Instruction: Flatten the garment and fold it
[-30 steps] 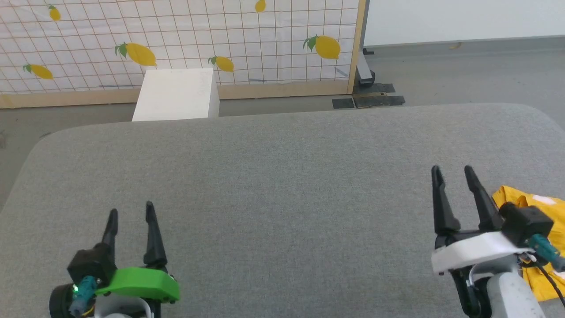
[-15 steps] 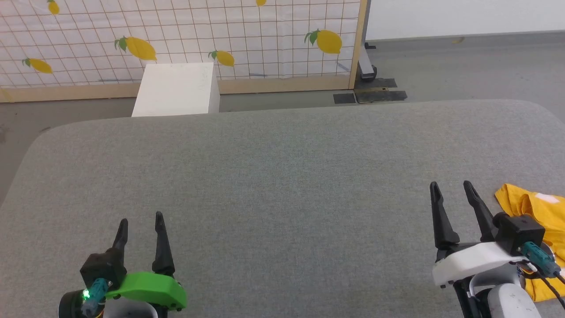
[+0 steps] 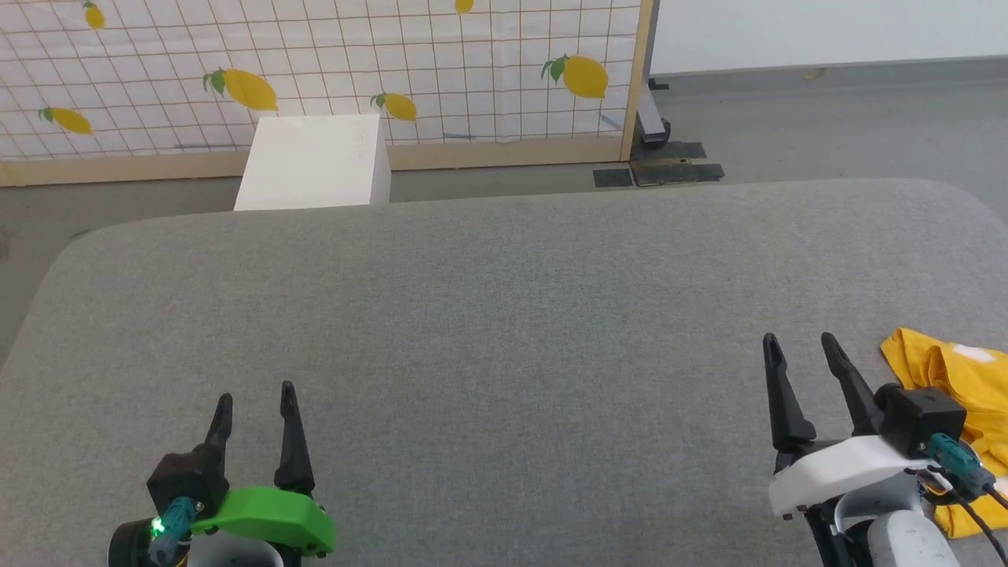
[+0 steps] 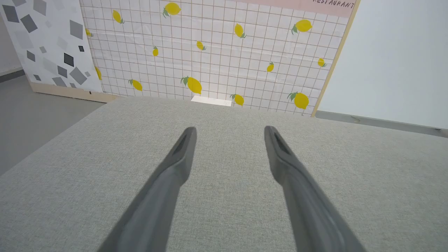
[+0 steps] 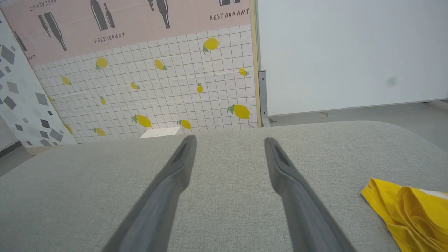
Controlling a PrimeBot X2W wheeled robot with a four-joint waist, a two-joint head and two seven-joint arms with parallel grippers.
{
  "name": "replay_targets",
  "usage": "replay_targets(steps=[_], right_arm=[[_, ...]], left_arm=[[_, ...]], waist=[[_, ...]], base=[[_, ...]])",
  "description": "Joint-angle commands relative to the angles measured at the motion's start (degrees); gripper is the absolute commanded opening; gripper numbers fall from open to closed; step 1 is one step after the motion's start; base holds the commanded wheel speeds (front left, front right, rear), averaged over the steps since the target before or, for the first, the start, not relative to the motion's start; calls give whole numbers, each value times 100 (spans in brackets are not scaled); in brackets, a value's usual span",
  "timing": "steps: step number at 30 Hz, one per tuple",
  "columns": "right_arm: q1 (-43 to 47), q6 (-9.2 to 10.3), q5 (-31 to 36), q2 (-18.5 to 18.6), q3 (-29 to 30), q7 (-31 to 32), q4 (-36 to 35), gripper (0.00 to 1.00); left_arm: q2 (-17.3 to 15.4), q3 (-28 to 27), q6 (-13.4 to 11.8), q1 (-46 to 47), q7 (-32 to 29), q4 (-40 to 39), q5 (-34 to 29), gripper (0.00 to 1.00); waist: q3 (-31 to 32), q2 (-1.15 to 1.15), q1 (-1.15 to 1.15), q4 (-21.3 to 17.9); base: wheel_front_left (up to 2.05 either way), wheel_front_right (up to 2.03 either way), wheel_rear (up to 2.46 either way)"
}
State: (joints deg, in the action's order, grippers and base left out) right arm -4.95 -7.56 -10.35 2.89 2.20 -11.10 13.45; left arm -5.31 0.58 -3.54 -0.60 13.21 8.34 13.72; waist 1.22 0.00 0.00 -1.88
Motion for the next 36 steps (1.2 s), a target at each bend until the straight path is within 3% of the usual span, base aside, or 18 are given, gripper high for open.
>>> replay_targets(steps=[1,2,36], right_arm=[[57,8,-32,-2,-13,2,22,100],[0,0,-5,0,-8,0,22,0],[116,2,238,0,-57,260,-298,0]], left_arm=[[-41,6,13,11,26,7,71,100],[-5,12,0,0,-1,6,-3,0],[55,-3,83,14,-310,-190,-323,0]], waist=[[1,0,0,-3],[0,0,0,-3],[-28,0,0,41]], base=[[0,0,0],[0,0,0],[0,0,0]])
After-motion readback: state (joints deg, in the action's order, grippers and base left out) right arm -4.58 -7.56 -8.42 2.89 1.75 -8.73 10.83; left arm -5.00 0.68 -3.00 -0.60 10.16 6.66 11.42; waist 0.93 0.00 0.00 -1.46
